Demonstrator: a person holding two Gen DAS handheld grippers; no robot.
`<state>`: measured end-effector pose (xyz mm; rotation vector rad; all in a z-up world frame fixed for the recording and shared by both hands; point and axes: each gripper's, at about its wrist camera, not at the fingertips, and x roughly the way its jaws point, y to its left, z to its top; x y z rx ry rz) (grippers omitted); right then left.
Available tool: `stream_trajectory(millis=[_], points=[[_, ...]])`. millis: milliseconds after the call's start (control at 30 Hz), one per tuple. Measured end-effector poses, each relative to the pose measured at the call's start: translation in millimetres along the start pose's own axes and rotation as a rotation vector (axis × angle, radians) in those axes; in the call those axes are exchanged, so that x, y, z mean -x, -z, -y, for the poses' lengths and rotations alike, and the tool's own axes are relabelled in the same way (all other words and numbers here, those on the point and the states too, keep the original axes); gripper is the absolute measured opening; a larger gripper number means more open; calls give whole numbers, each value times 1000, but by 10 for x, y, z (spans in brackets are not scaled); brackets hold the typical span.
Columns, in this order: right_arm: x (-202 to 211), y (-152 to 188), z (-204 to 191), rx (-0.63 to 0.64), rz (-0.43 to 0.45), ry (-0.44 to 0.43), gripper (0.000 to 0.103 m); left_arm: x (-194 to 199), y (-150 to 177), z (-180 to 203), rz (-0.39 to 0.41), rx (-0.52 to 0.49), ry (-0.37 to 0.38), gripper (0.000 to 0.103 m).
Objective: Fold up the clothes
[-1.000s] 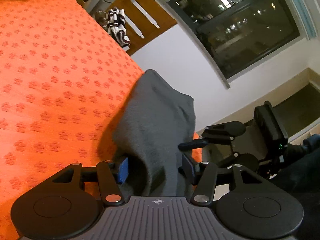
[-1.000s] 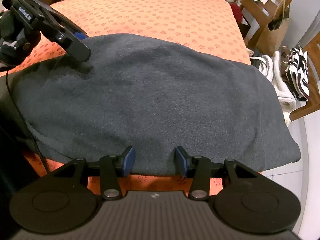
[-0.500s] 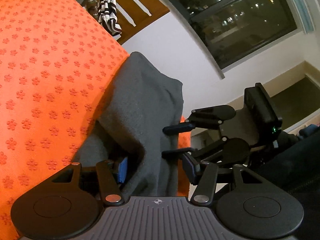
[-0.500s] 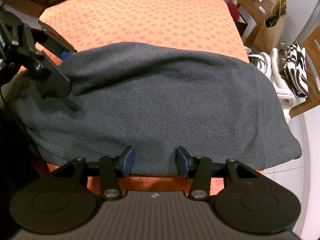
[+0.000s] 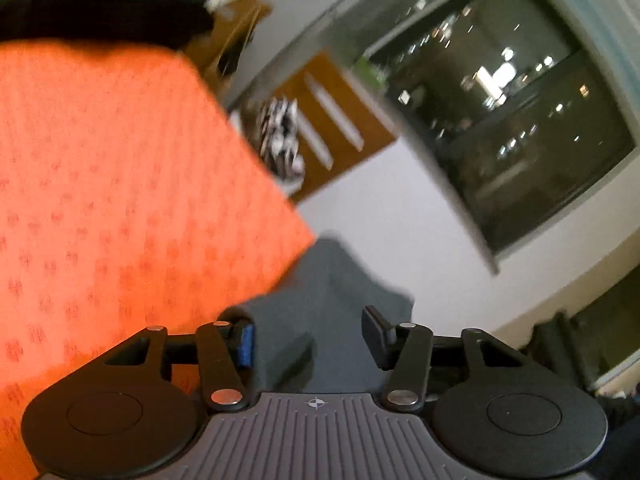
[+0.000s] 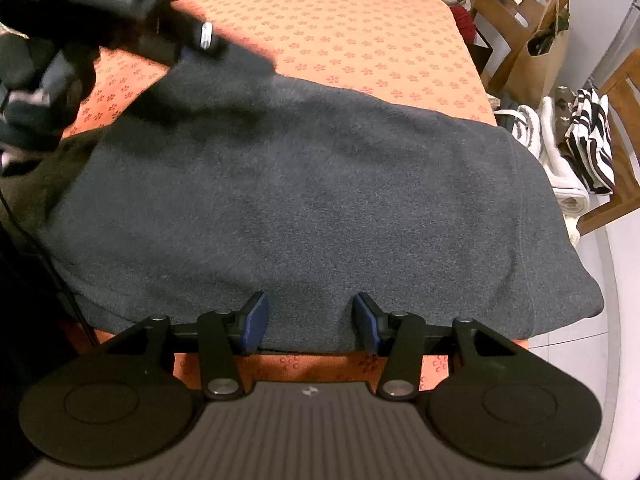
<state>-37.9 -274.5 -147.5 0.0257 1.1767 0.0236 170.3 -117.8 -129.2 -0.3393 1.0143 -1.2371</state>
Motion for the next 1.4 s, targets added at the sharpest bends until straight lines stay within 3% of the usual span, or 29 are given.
stream_trajectory(millis=[233, 300, 467, 733, 800, 967, 1067, 1100, 1167, 1400], points=[[1, 16, 1, -6, 10, 2, 55, 124, 98, 173, 62, -73, -44, 47], [1, 21, 0, -8, 12, 2, 55, 130, 146, 128, 34, -105, -75, 49], [3, 35, -6, -10, 18, 2, 55, 11, 194, -170, -142, -14, -61, 50], [25, 44, -5, -15, 26, 5, 55, -146, -92, -325, -143, 23, -10, 50], [33, 45, -1, -15, 30, 5, 55, -185, -164, -364, -144, 33, 2, 41], [46, 52, 7, -22, 43, 8, 55, -245, -237, -439, -167, 19, 9, 33], [46, 58, 3, -23, 51, 9, 55, -88, -268, -535, -177, 13, 3, 34], [48, 59, 4, -22, 53, 8, 55, -18, -287, -567, -173, 10, -6, 43], [53, 62, 8, -21, 56, 7, 55, 156, -348, -623, -143, 4, -47, 50], [84, 29, 18, -18, 56, 1, 55, 749, -225, -601, -88, 27, -154, 49]])
